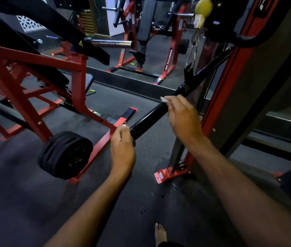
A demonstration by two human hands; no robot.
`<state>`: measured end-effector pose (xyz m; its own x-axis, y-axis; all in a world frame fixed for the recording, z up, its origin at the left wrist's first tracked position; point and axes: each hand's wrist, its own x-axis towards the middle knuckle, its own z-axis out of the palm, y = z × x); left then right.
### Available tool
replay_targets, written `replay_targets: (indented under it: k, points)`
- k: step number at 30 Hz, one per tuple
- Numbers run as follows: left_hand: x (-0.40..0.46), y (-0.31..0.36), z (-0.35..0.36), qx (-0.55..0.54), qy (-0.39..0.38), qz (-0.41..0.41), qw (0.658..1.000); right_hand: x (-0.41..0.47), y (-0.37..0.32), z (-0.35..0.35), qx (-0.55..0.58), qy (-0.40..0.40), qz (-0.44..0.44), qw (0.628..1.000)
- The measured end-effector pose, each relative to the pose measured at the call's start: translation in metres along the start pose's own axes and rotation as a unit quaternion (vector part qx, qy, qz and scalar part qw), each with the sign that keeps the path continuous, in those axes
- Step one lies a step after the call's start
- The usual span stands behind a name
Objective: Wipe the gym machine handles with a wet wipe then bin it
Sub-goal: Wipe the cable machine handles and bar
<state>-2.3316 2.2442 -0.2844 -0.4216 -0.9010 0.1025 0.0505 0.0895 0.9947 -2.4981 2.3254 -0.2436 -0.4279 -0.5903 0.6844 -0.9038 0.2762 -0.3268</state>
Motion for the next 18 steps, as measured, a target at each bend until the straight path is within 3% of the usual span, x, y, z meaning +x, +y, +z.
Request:
replay_targets:
  k: [6,11,14,18]
  points:
    - [0.007,0.002,-0.006,-0.001,0.001,-0.092,0.996,-0.062,-0.080,0.036,0.058,-0.052,-0.099,0.992]
    - [0.004,0.014,-0.008,-0.030,-0.051,-0.191,0.980,-0.049,-0.059,0.026,0.031,-0.056,-0.140,0.988]
    - [0.001,0.021,-0.011,-0.067,-0.098,-0.250,0.961,-0.020,-0.022,0.008,-0.007,-0.041,-0.111,0.993]
    - [-0.002,0.025,-0.013,-0.085,-0.143,-0.281,0.945,0.010,0.018,-0.008,-0.007,0.006,-0.010,1.000]
